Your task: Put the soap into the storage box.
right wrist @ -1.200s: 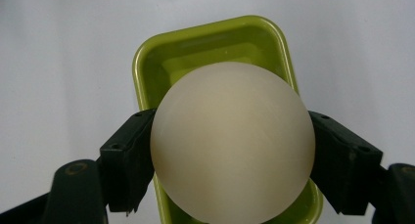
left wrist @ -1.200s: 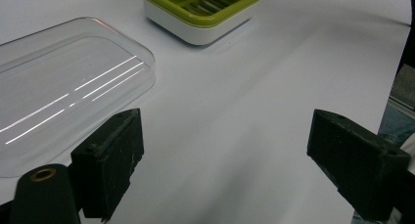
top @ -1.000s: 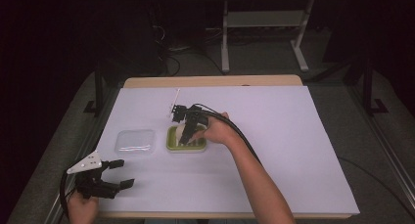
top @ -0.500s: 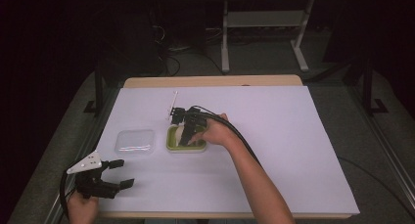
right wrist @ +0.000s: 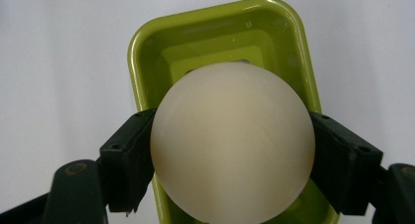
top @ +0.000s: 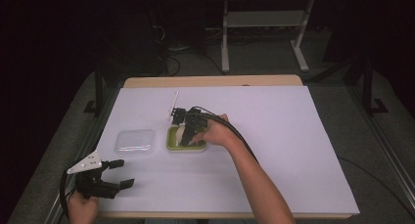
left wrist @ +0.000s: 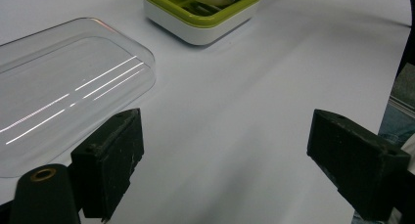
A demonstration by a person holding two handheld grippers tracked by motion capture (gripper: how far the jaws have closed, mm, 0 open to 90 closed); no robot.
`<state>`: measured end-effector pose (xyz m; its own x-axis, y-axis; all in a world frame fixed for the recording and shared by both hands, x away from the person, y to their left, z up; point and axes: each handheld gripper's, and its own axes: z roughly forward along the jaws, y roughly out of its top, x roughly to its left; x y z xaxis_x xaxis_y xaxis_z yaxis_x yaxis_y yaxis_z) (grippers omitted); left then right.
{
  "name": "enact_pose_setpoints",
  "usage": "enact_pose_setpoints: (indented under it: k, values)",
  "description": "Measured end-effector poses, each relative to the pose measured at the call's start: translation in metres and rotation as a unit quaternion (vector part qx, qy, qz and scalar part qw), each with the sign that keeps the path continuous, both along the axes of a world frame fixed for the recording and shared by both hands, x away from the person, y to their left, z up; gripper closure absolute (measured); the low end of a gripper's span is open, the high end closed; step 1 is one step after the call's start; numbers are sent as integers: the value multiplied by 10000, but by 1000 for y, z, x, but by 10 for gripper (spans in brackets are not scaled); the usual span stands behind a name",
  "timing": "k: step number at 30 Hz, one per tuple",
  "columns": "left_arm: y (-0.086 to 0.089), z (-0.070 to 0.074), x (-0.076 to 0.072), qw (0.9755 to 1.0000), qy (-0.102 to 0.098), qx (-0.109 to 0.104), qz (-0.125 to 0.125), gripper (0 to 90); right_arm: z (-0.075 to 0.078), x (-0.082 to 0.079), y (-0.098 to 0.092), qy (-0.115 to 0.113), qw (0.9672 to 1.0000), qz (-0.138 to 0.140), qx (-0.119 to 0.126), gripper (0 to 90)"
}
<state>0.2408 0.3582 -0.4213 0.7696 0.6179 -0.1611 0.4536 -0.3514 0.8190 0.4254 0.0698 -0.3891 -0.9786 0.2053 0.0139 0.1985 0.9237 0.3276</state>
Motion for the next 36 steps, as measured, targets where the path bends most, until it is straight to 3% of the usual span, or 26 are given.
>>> enact_pose_setpoints:
  k: [36]
  values:
    - [-1, 1, 1, 10000, -36, 27, -5, 129, -3, 1, 0, 63, 9999, -51, -102, 233]
